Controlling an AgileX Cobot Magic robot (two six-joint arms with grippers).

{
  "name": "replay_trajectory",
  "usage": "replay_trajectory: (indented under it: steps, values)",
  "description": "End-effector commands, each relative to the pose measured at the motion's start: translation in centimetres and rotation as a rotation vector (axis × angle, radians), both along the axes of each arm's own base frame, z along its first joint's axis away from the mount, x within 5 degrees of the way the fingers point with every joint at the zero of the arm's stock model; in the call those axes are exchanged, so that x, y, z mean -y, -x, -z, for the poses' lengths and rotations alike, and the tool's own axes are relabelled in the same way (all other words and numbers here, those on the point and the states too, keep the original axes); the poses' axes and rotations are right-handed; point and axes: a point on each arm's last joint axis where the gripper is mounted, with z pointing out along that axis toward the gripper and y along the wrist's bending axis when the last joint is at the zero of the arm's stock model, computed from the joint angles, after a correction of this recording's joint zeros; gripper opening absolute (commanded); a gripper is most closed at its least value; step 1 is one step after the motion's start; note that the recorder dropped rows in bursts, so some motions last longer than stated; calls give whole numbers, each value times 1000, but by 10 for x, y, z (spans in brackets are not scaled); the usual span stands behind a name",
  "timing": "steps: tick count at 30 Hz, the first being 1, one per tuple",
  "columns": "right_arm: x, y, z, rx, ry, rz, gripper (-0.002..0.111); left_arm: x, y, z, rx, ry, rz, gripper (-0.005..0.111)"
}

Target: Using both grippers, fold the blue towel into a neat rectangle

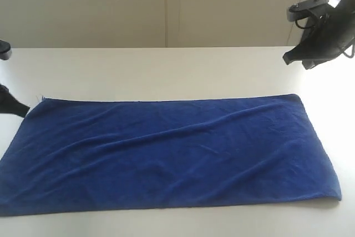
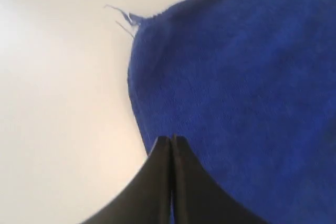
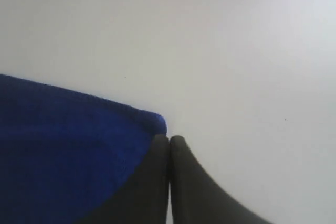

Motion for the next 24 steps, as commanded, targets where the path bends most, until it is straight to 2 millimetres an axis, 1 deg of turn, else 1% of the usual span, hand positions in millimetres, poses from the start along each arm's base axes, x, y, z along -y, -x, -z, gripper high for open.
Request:
replay_trajectory:
  steps: [1,3,4,5,6,7,8,10,14,17,21,24]
  values:
    - [-20,28,-30,9,2,-26,0,3,-53,25,-88,3,26,0]
    - [-31,44,-37,1,-12,-25,0,4,-72,38,-119,5,32,0]
    - [-37,54,-39,-13,-21,-22,0,4,-84,39,-113,3,38,0]
    - [-42,63,-39,-36,-25,-30,0,4,-93,45,-120,4,39,0]
    - [-47,72,-35,-75,-33,-31,0,5,-101,45,-113,6,40,0]
    - [-51,81,-33,-110,-40,-34,0,5,-109,51,-122,7,41,0]
    - [-56,90,-27,-151,-42,-44,0,5,-115,52,-120,10,42,0]
    - [-64,104,-15,-218,-46,-62,0,6,-125,60,-142,22,42,0]
    - [-80,125,20,-325,-52,-86,0,8,-133,75,-178,38,45,0]
    - [-87,137,37,-368,-54,-92,0,9,-134,79,-194,48,50,0]
    - [-87,148,50,-412,-59,-80,0,9,-132,81,-215,53,54,0]
    - [-87,151,54,-418,-59,-80,0,10,-131,72,-208,66,52,0]
